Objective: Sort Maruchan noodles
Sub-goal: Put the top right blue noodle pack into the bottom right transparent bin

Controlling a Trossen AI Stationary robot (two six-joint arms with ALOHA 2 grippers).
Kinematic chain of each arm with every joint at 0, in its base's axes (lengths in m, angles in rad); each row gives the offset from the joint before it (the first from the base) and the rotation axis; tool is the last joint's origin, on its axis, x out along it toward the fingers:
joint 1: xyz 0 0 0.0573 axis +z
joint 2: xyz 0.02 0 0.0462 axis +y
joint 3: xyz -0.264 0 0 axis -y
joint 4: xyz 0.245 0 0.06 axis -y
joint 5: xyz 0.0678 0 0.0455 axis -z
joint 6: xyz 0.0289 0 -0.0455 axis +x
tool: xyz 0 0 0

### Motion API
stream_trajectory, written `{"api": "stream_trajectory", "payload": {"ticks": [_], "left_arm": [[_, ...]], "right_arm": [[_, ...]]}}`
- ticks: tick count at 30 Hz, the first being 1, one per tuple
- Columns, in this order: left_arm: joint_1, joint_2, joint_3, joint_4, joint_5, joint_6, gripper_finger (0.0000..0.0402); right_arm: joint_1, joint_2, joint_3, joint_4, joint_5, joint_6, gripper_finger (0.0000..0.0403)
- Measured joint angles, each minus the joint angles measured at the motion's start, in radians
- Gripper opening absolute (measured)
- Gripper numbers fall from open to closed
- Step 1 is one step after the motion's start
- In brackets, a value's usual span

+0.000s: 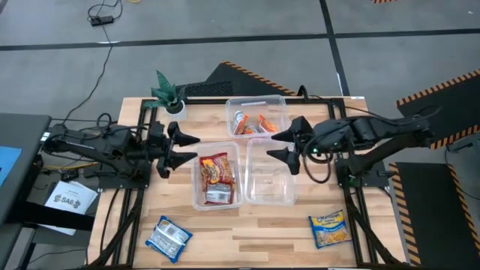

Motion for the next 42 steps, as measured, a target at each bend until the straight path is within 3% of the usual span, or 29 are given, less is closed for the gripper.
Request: {"api": "stream_trajectory", "payload": {"ticks": [13,18,21,24,28,35,42], "left_arm": [[0.000,0.003,0.000,-0.018,-0.027,0.000,0.0263],[0.000,0.002,0.000,-0.019,-0.029,-0.001,0.0263],[0.000,0.002,0.000,-0.019,-0.033,-0.001,0.0263],[0.000,0.002,0.000,-0.019,-0.048,-0.002,0.0263],[0.000,0.002,0.000,-0.019,-0.050,-0.002,0.0263],[0.000,0.002,0.000,-0.019,-0.050,-0.002,0.0263],[0.000,0.002,0.000,-0.020,-0.049,-0.028,0.0263]], "right_arm": [[-0.004,0.004,0.000,-0.180,0.034,0.177,0.0317],[-0.051,0.002,0.000,-0.514,0.177,0.509,0.0317],[-0.104,0.009,-0.018,-0.764,0.213,0.690,0.0317],[-0.163,0.001,-0.091,-0.889,0.213,0.804,0.0317],[-0.256,-0.058,-0.248,-0.835,0.190,0.853,0.0317],[-0.487,-0.159,-0.551,-0.512,0.095,0.900,0.0317],[-0.640,-0.163,-0.726,-0.336,-0.007,0.935,0.0317]]}}
